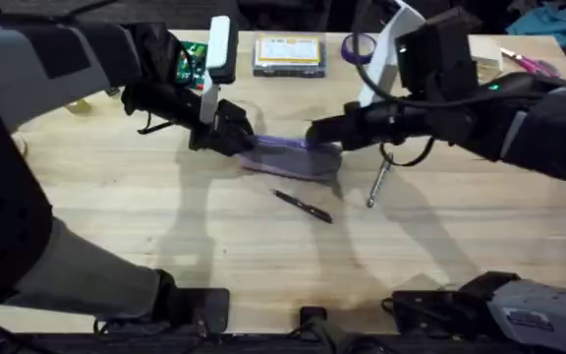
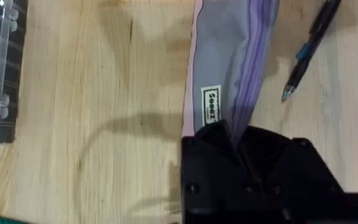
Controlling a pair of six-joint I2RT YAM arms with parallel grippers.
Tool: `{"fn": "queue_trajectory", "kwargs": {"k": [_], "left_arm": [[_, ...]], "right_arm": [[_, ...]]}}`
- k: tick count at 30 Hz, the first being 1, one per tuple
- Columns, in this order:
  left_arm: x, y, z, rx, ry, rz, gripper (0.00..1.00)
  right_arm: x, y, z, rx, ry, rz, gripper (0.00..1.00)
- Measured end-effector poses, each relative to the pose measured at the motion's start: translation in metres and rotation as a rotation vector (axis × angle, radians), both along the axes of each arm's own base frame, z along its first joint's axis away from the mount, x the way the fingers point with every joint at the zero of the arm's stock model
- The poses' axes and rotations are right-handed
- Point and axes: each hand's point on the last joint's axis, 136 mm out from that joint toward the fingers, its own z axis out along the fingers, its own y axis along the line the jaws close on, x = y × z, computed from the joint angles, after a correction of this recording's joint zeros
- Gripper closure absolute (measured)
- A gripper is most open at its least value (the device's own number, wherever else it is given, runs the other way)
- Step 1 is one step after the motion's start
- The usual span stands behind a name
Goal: Unzip the bag, pick up the pens from the table one at a time and place them inside, then zip the bag closed.
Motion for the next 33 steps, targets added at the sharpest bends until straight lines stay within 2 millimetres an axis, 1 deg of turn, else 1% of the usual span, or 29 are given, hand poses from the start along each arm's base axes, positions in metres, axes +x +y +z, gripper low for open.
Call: {"fn": "queue_trajectory", "kwargs": {"k": [7, 15, 22, 26, 30, 33], "left_arm": [[0.000, 0.000, 0.000, 0.000, -0.001, 0.000, 0.958], [0.000, 0.000, 0.000, 0.001, 0.000, 0.001, 0.958], [0.000, 0.002, -0.001, 0.006, 0.002, 0.005, 0.959], [0.000, 0.003, -0.002, 0.017, 0.004, 0.006, 0.959], [0.000, 0.003, -0.002, 0.016, 0.004, 0.006, 0.959], [0.000, 0.003, -0.002, 0.013, 0.002, 0.005, 0.959]], "right_arm": [[0.005, 0.022, 0.009, 0.007, -0.065, -0.029, 0.969], [0.002, 0.042, 0.013, -0.018, -0.127, -0.047, 0.969], [0.001, 0.072, 0.009, -0.008, -0.178, -0.037, 0.969], [-0.001, 0.083, 0.002, -0.011, -0.176, -0.038, 0.969], [-0.002, 0.098, -0.003, 0.006, -0.168, -0.023, 0.970], [-0.003, 0.112, -0.001, 0.026, -0.165, -0.002, 0.972]]}}
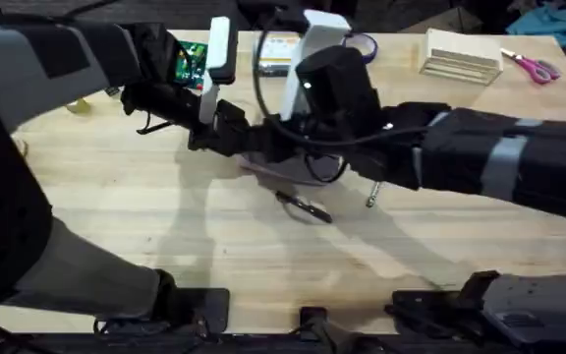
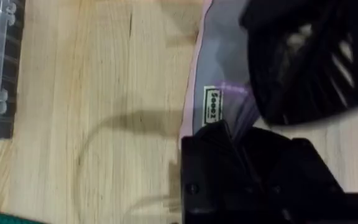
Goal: Unzip the bag, pick up the pens from the table one at a time and place them inside, then zip the bag closed.
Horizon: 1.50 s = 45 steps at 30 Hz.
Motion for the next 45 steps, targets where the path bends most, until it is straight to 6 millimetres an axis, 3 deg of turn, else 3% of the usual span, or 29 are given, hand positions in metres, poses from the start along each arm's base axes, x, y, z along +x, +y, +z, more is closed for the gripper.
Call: {"fn": "queue_trajectory", "kwargs": {"k": [9, 19, 20, 23, 24, 30, 31, 33, 39, 45], "left_arm": [[0.000, -0.001, 0.001, -0.006, -0.005, -0.002, 0.959], [0.000, -0.001, 0.001, -0.006, -0.005, -0.002, 0.958], [0.000, -0.001, 0.001, -0.006, -0.005, -0.002, 0.958], [0.000, -0.001, 0.001, -0.006, -0.005, -0.003, 0.958], [0.000, -0.001, 0.001, -0.006, -0.005, -0.002, 0.958], [0.000, -0.001, 0.001, -0.006, -0.005, -0.002, 0.959], [0.000, -0.001, 0.001, -0.006, -0.005, -0.003, 0.958], [0.000, -0.002, 0.002, -0.013, -0.004, -0.003, 0.683], [0.000, -0.003, 0.003, -0.020, -0.003, -0.002, 0.045], [0.000, -0.003, 0.003, -0.020, -0.004, -0.003, 0.007]], "right_arm": [[0.005, 0.022, 0.036, 0.077, -0.041, 0.030, 0.971], [-0.011, 0.001, 0.013, -0.078, -0.009, 0.062, 0.949], [-0.012, -0.003, 0.016, -0.093, -0.023, 0.061, 0.881], [-0.014, -0.017, 0.032, -0.125, -0.077, 0.048, 0.465], [-0.018, -0.032, 0.047, -0.157, -0.125, 0.036, 0.052], [-0.027, -0.058, 0.065, -0.219, -0.179, 0.014, 0.004], [-0.030, -0.072, 0.075, -0.241, -0.206, -0.012, 0.004], [-0.032, -0.080, 0.083, -0.248, -0.229, -0.031, 0.004], [-0.031, -0.081, 0.083, -0.252, -0.231, -0.034, 0.003], [-0.031, -0.081, 0.083, -0.252, -0.231, -0.035, 0.004]]}}
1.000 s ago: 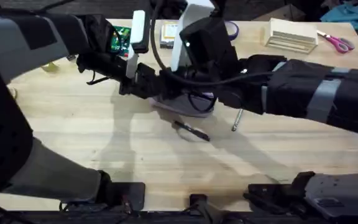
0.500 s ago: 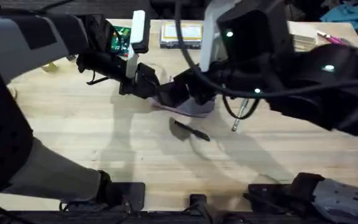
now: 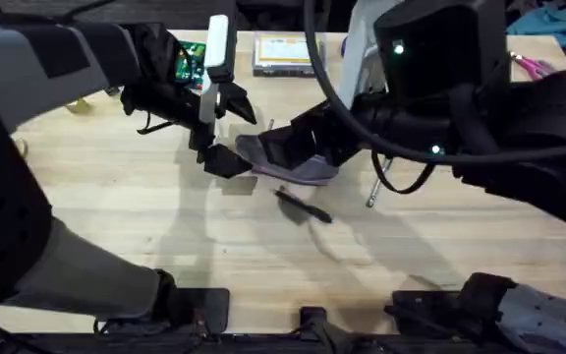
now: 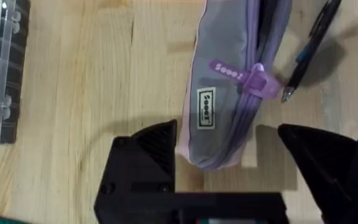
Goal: Unzip the bag, pick up the pens from the table one at a time and place them inside, then zip the bag closed.
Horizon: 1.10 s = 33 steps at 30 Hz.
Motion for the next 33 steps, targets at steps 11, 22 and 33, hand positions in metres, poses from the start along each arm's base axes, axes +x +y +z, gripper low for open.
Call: {"fn": "queue_trajectory", "kwargs": {"k": [11, 22, 33], "left_arm": [[-0.001, 0.000, 0.002, 0.000, 0.000, 0.000, 0.007], [-0.027, 0.012, 0.066, 0.003, -0.115, 0.045, 0.008], [-0.068, 0.023, 0.093, 0.000, -0.055, 0.107, 0.007]], "right_arm": [[0.000, -0.001, 0.000, -0.002, 0.001, -0.002, 0.004], [0.001, -0.008, 0.009, 0.000, 0.034, 0.043, 0.004], [-0.003, -0.016, 0.034, -0.047, 0.002, 0.127, 0.004]]}}
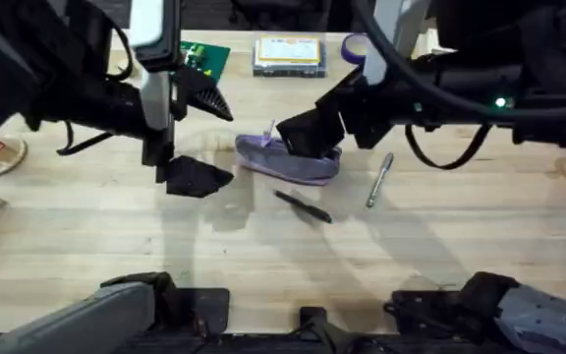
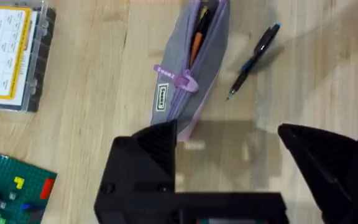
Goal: Unzip the bag, pick up the pens from the table one at a time and place them inside, then zip the bag closed.
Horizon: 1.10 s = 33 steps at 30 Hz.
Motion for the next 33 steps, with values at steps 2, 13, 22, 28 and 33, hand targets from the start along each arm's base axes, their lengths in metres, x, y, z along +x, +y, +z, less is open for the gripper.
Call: {"fn": "queue_trajectory", "kwargs": {"k": [2, 13, 22, 28, 33], "left_arm": [[-0.001, 0.002, 0.003, 0.001, -0.009, 0.009, 0.007], [-0.001, 0.007, 0.007, 0.005, -0.033, 0.032, 0.007], [0.000, 0.007, 0.007, 0.005, -0.036, 0.032, 0.006], [0.000, 0.007, 0.007, 0.005, -0.036, 0.032, 0.007], [0.000, 0.007, 0.007, 0.005, -0.036, 0.032, 0.007]], "right_arm": [[0.000, 0.000, 0.000, -0.006, -0.007, 0.010, 0.009], [0.003, 0.003, -0.006, -0.080, -0.067, 0.093, 0.947], [0.010, 0.009, 0.002, -0.074, -0.131, 0.119, 0.970], [0.015, 0.014, -0.015, -0.109, -0.100, 0.130, 0.968], [0.018, 0.016, -0.029, -0.162, -0.103, 0.175, 0.969]]}}
